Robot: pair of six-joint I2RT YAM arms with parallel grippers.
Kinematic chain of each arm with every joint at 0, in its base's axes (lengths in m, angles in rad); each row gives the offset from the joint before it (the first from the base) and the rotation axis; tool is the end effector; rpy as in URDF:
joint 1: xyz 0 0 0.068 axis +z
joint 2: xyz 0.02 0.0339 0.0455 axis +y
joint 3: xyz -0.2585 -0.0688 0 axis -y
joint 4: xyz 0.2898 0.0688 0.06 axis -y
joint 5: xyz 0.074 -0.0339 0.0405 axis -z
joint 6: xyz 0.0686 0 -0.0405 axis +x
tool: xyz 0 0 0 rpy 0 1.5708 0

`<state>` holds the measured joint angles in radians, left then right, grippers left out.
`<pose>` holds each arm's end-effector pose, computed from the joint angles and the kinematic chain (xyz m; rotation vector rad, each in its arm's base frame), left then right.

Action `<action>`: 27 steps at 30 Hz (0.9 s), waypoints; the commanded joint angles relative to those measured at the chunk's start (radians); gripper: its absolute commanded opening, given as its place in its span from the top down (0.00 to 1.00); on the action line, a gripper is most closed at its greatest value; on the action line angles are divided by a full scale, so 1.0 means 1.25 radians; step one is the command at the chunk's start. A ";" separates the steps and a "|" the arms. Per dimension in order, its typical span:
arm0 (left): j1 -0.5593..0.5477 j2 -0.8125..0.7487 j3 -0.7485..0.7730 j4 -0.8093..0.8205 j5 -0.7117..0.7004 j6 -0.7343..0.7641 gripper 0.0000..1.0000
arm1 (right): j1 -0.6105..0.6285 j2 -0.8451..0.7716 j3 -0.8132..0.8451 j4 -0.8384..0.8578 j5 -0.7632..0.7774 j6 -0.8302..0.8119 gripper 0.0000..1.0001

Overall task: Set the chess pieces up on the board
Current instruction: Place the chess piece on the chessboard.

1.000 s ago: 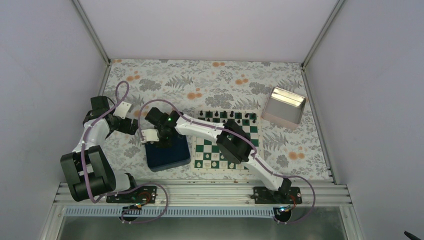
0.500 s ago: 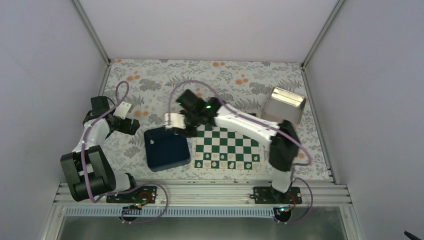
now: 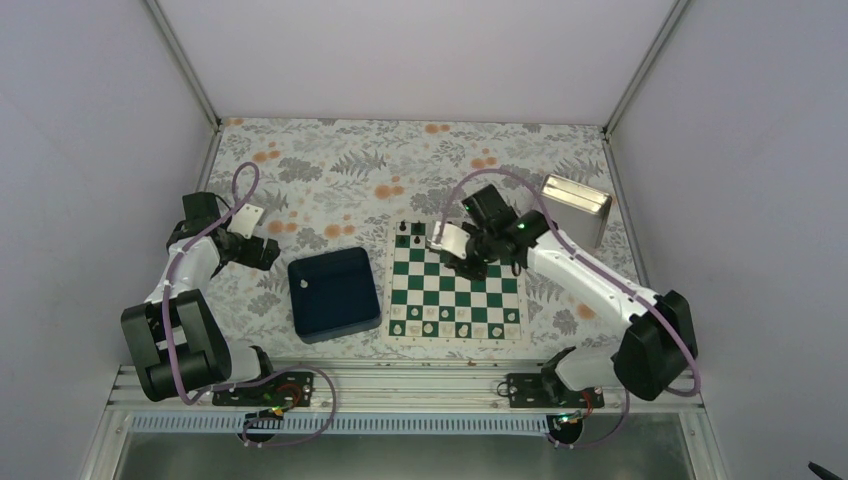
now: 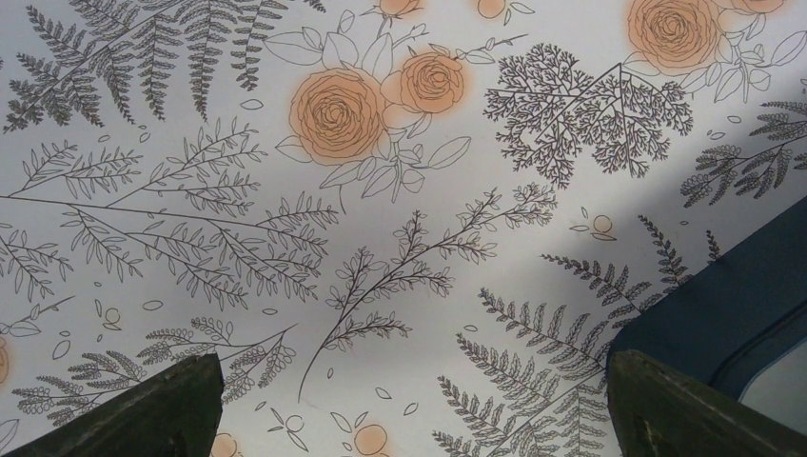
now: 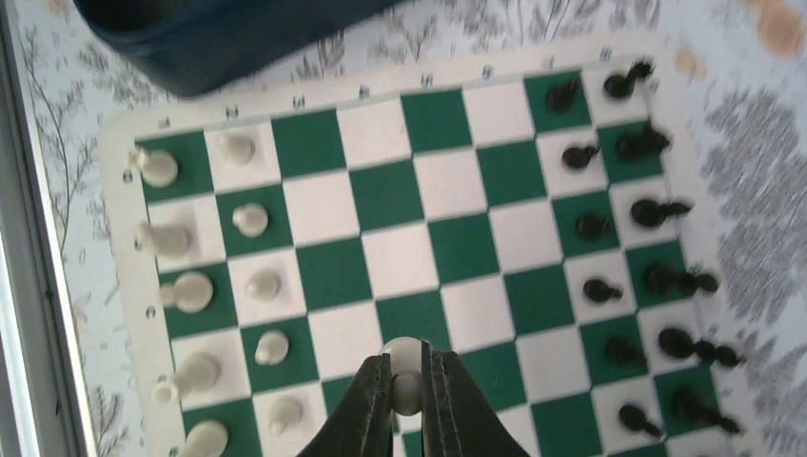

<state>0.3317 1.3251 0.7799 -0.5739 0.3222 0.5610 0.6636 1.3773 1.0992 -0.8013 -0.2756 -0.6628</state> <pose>0.2876 0.0761 0.1401 0.3934 2.5685 -0.1231 0.2496 0.2189 0.2219 -1.6901 2.0149 0.3647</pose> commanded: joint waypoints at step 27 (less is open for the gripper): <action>-0.003 0.022 -0.003 0.004 -0.013 -0.001 0.00 | -0.115 -0.032 -0.302 -0.002 -0.023 -0.114 0.92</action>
<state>0.3290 1.3418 0.7799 -0.5743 0.3035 0.5606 0.5274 1.3224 0.7414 -0.8116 -0.2771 -0.7879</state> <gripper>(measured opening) 0.999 0.075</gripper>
